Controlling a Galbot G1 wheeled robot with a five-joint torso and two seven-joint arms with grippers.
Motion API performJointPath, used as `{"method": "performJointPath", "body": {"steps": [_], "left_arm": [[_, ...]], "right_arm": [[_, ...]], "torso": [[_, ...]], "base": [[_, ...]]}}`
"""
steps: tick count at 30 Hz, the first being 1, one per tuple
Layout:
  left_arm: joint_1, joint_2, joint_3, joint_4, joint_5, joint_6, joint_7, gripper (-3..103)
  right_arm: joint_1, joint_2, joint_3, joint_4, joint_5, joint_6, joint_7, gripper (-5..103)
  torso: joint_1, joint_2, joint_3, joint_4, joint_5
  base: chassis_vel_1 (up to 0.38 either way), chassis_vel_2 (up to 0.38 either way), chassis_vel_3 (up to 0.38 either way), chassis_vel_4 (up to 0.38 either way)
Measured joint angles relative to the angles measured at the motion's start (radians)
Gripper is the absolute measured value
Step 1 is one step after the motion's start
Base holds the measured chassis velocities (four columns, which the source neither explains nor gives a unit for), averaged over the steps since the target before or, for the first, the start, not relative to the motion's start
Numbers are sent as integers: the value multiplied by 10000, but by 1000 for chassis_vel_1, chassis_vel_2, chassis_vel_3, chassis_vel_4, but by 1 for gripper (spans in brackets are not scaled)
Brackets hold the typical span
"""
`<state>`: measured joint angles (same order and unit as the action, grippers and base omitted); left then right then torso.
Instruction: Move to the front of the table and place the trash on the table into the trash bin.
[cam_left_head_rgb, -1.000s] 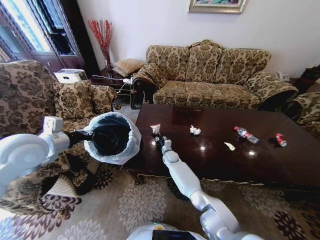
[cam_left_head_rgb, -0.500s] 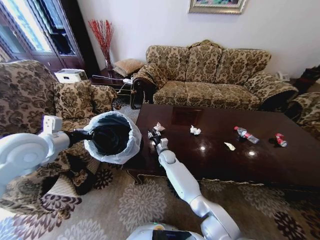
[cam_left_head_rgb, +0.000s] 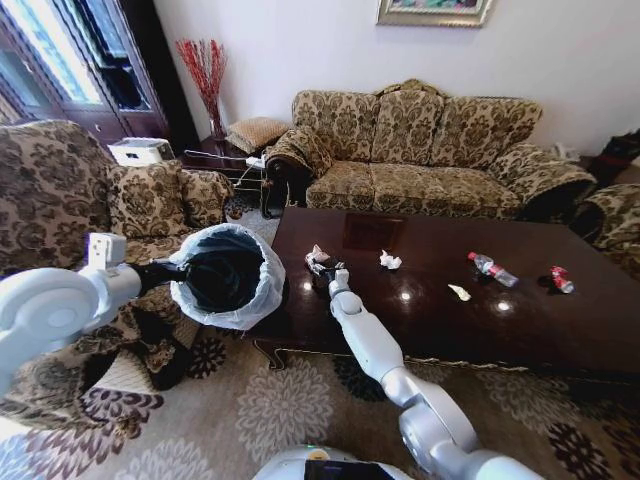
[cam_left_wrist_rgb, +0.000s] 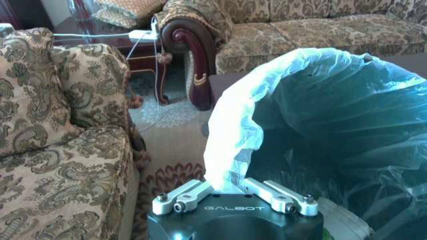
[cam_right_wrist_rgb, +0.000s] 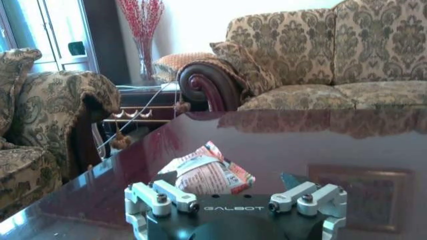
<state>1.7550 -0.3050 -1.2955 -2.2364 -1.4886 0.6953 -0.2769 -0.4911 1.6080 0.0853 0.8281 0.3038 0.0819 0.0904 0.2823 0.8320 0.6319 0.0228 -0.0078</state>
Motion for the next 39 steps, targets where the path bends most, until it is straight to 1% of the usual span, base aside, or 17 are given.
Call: {"method": "performJointPath", "body": {"steps": [3,6,7,9,21,23,25,26,28,29,32,33,34,35,36,37,39], "left_arm": [[-3,-2,12,25,4,-24,14,0],[-14,14,12,36,7,-40,34,0],[-14,14,12,36,7,-40,34,0],[-17,15,12,5,8,-48,37,0],[0,-75,48,-70,10,-151,79,0],[0,-70,57,-70,9,-162,81,0],[1,-62,115,-70,7,-184,90,0],[1,-62,115,-70,7,-184,90,0],[1,-61,165,-70,7,-196,90,0],[1,-61,165,-70,7,-196,90,0],[5,-59,216,-70,7,-209,88,0],[5,-59,216,-70,7,-209,88,0],[6,-58,221,-71,7,-211,86,0],[8,-55,223,-72,7,-213,83,0],[11,-53,224,-75,7,-215,83,0],[11,-53,224,-75,7,-215,83,0],[14,-52,224,-81,7,-216,81,0]], "right_arm": [[9,0,2,-43,116,43,-186,100],[80,0,-28,-121,301,134,-640,100],[80,0,-28,-121,301,134,-640,100],[170,0,-63,-230,326,161,-910,100],[742,0,-471,-1118,371,152,-1384,100],[788,1,-476,-1207,371,146,-1445,101],[862,1,-485,-1416,375,123,-1596,92],[862,1,-485,-1416,375,123,-1596,92],[869,1,-513,-1528,378,69,-1685,82],[869,1,-513,-1528,378,69,-1685,82],[849,1,-533,-1587,378,43,-1717,65],[849,1,-533,-1587,378,43,-1717,65],[847,1,-533,-1605,378,43,-1728,60],[842,1,-532,-1614,378,43,-1744,60],[830,1,-531,-1617,378,44,-1754,54],[830,1,-531,-1617,378,44,-1754,54],[786,1,-528,-1593,378,46,-1792,42]], "torso": [[0,0,0,0,0],[0,0,0,0,0],[0,0,0,0,0],[0,0,0,0,0],[0,0,0,0,0],[0,0,0,0,0],[0,0,0,-1,0],[0,0,0,-1,0],[0,0,0,-1,0],[0,0,0,-1,0],[0,0,-1,0,0],[0,0,-1,0,0],[0,0,-1,-1,0],[0,0,-1,-1,0],[0,0,-1,0,0],[0,0,-1,0,0],[0,0,-1,-1,0]], "base": [[0,0,0,0],[0,0,0,0],[0,0,0,0],[0,0,0,0],[0,0,0,0],[0,0,0,0],[0,0,0,0],[0,0,0,0],[0,0,0,0],[0,0,0,0],[0,0,0,0],[0,0,0,0],[0,0,0,0],[0,0,0,0],[0,0,0,0],[0,0,0,0],[0,0,0,0]]}}
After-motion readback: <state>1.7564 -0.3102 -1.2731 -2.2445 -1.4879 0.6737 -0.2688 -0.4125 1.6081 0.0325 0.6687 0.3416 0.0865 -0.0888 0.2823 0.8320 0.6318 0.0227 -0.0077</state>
